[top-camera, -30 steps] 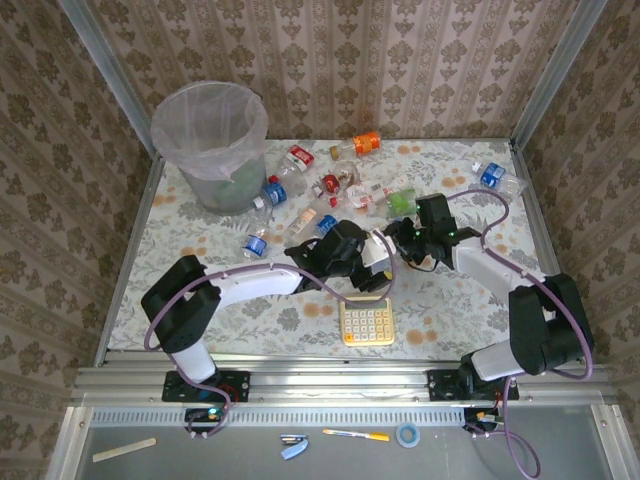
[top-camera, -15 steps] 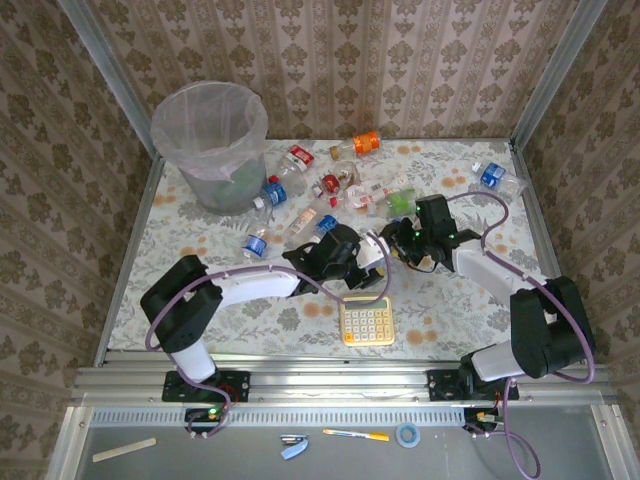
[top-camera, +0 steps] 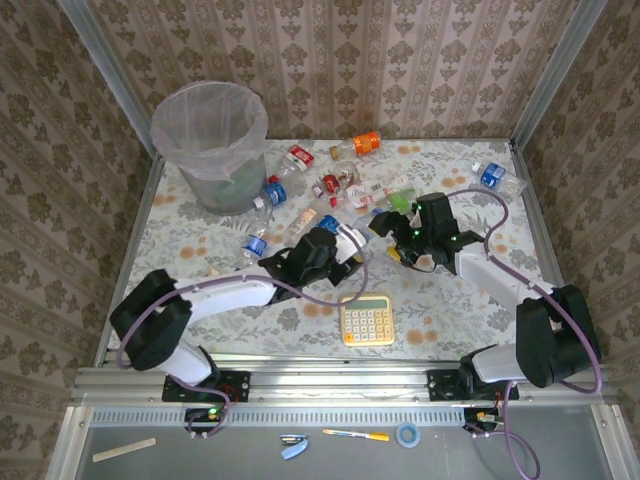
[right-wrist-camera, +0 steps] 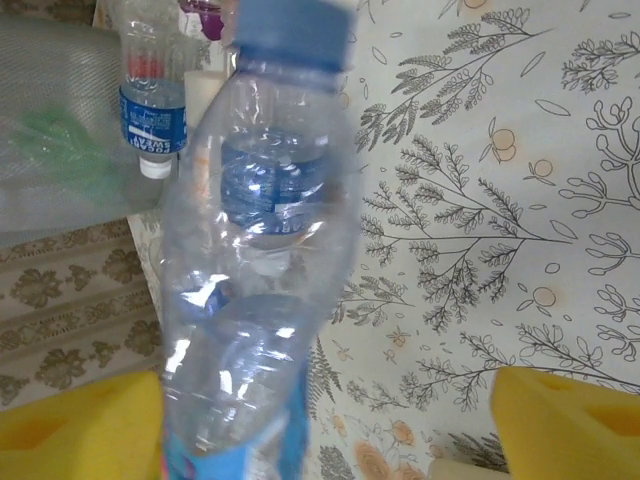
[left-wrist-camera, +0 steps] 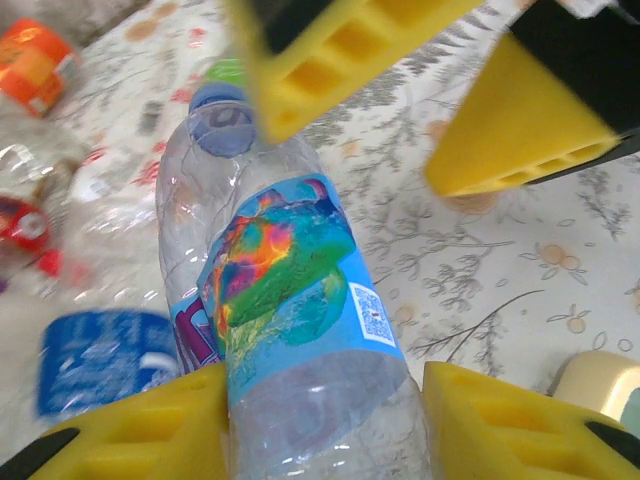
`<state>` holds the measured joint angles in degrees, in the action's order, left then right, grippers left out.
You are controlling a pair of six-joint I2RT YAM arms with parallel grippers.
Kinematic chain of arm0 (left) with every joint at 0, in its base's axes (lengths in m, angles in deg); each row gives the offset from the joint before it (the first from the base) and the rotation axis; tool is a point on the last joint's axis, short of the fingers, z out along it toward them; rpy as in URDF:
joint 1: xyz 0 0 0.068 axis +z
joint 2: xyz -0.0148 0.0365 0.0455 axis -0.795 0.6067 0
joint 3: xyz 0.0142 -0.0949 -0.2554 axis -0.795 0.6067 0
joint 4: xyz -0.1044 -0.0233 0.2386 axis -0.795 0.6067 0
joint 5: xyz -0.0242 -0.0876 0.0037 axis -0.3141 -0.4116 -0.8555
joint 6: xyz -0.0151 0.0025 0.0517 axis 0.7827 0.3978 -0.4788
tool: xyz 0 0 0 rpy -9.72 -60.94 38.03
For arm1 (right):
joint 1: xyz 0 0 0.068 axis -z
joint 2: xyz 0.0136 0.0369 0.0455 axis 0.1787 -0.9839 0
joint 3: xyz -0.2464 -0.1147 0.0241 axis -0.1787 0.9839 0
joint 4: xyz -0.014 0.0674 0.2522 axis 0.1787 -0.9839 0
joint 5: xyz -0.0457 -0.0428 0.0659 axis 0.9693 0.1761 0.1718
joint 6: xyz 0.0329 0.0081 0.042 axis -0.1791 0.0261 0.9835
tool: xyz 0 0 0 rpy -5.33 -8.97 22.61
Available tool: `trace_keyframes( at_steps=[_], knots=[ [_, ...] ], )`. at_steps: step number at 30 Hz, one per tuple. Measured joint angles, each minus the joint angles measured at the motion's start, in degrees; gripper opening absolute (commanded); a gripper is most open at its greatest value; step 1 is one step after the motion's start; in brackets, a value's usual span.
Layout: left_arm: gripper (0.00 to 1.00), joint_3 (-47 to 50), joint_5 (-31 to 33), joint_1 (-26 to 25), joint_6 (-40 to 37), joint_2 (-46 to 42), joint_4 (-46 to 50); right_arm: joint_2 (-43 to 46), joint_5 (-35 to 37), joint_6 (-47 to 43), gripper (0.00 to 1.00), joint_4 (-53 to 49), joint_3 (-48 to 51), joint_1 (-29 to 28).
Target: Throw the plastic bottles in the bin
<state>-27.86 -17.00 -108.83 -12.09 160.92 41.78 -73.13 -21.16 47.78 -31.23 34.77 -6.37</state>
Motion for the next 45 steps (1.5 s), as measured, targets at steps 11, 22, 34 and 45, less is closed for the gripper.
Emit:
trace_keyframes(
  at_steps=[11,22,34,45],
  knots=[
    [0.39,9.99,13.94,0.72,16.33,-32.41,19.5,6.38,1.79,-10.12,0.97,-9.97,-6.84,3.04],
    [0.39,9.88,26.51,0.74,34.21,-50.64,46.14,6.62,1.68,-12.57,0.97,-11.65,-6.86,4.52],
    [0.53,-15.37,15.74,26.03,24.79,-39.98,51.04,6.62,1.38,-13.55,0.96,-11.8,-6.86,4.81],
    [1.0,-45.9,-13.38,55.1,16.76,-9.35,42.05,6.23,-0.92,-13.75,0.96,-11.37,-4.24,4.85]
  ],
)
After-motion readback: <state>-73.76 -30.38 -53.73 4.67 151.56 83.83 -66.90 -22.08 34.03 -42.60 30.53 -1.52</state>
